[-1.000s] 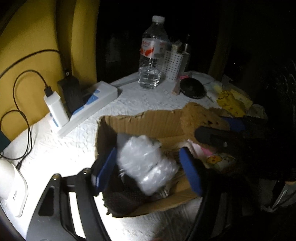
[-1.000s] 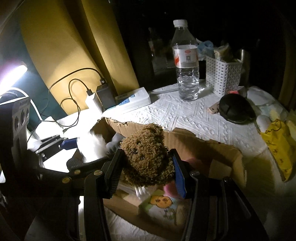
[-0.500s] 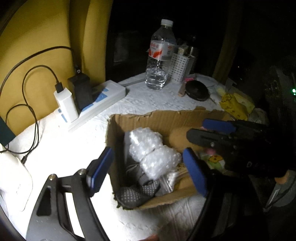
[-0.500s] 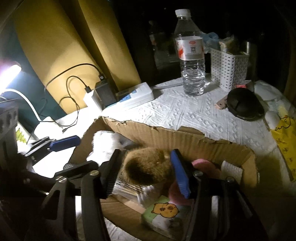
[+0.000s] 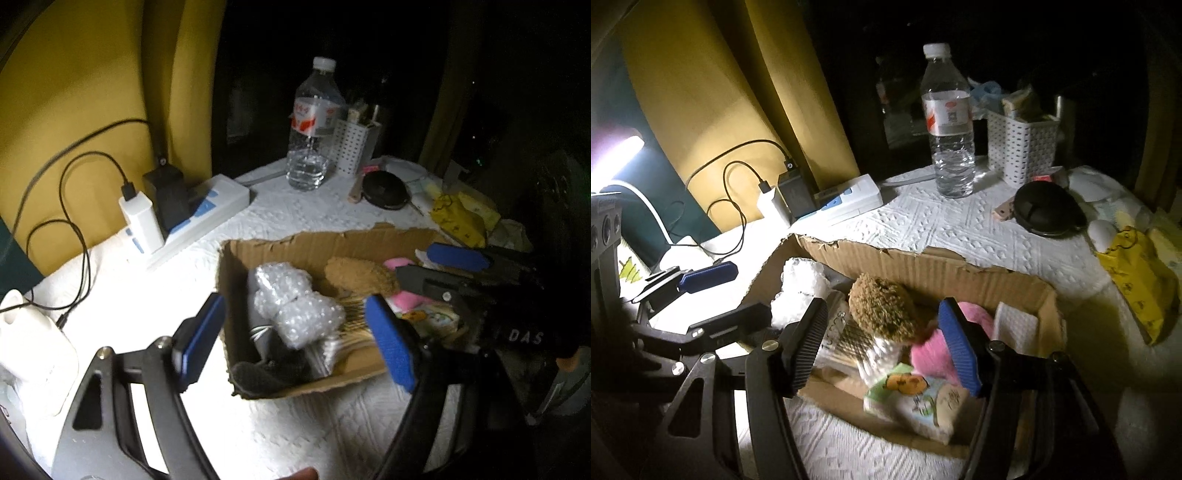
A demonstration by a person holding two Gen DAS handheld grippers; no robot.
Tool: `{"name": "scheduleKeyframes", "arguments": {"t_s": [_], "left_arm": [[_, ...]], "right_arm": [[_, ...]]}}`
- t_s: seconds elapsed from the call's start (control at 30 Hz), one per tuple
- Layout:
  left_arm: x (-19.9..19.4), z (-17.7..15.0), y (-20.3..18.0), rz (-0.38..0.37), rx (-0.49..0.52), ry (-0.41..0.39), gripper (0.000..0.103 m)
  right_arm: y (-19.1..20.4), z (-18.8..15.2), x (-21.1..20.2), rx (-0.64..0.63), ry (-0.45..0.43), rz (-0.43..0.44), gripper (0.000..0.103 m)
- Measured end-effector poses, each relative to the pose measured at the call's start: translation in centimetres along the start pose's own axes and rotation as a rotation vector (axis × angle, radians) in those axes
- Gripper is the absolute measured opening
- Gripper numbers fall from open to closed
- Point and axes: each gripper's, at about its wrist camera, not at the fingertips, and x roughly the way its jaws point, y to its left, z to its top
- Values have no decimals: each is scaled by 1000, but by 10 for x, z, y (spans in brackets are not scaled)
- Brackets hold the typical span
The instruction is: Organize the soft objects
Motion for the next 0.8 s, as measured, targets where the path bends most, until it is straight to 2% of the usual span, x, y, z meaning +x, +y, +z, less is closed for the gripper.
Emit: {"name": "scheduleKeyframes", "arguments": {"t_s": [0.47,0.53,0.6,0.8], "left_arm": [[-48,-6,-20,-16,-1,-55,80],[-55,-7,-22,-16,2,-63,82],[-64,-9,-25,-13,-2,-77,91],[-89,-12,-30,-8,-1,-112,92]], "right_arm": [[9,-24,-64,6,-56,-78,66],[10,-27,-72,5,-64,-88,66],[13,-31,-81,2,-71,-95,66],[23,-38,-104,-4,-96,-121,66]]}}
